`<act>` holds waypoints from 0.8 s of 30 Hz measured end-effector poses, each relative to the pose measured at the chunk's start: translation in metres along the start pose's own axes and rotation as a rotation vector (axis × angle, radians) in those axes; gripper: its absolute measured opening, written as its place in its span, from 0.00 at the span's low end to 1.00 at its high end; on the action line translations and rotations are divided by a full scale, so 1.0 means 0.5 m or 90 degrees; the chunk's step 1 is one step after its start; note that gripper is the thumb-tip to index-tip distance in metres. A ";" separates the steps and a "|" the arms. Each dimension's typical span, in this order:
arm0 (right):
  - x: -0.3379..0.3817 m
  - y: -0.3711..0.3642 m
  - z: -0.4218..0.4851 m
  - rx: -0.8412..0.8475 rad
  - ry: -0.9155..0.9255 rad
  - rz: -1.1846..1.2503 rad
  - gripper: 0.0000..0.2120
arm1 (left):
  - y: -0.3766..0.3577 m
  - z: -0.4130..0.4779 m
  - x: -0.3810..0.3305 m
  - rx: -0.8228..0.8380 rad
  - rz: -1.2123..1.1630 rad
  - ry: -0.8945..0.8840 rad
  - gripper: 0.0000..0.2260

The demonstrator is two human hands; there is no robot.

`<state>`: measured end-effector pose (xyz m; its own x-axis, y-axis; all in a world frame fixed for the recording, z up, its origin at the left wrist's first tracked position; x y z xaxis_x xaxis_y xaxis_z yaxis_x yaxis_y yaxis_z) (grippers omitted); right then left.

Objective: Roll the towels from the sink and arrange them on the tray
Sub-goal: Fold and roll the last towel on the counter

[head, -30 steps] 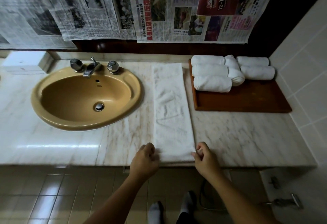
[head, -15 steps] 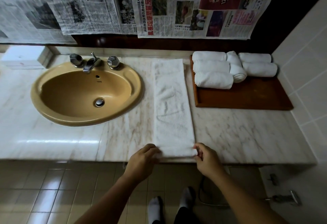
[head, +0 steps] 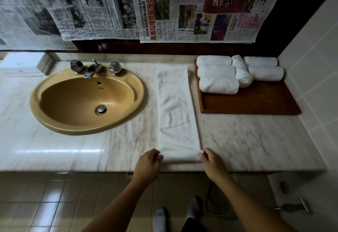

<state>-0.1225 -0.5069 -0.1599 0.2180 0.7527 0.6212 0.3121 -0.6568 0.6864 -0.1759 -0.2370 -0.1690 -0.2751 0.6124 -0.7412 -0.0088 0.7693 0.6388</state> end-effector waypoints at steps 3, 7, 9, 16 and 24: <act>0.007 0.003 0.007 -0.008 -0.047 0.021 0.11 | -0.001 0.002 -0.009 -0.021 -0.006 0.030 0.05; 0.014 0.010 0.003 -0.096 -0.013 0.042 0.10 | 0.004 0.005 -0.018 -0.066 0.032 -0.015 0.07; 0.019 0.002 -0.002 -0.105 0.054 0.049 0.08 | 0.000 0.006 -0.018 -0.078 0.048 -0.081 0.05; -0.014 0.007 -0.009 -0.136 0.237 -0.026 0.11 | 0.008 -0.018 -0.020 -0.076 0.127 -0.269 0.08; -0.026 -0.001 -0.008 -0.036 0.220 -0.125 0.21 | 0.008 -0.016 -0.016 -0.027 0.155 -0.284 0.14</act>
<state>-0.1291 -0.5163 -0.1669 -0.1671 0.8111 0.5605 0.2637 -0.5111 0.8181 -0.1813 -0.2406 -0.1588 0.1629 0.7979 -0.5804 -0.0371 0.5928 0.8045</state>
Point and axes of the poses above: each hand's wrist, its own z-axis towards the middle knuckle, its own y-axis out of the back of the hand, x = y × z, the point moved 5 cm from there along z, towards the middle knuckle
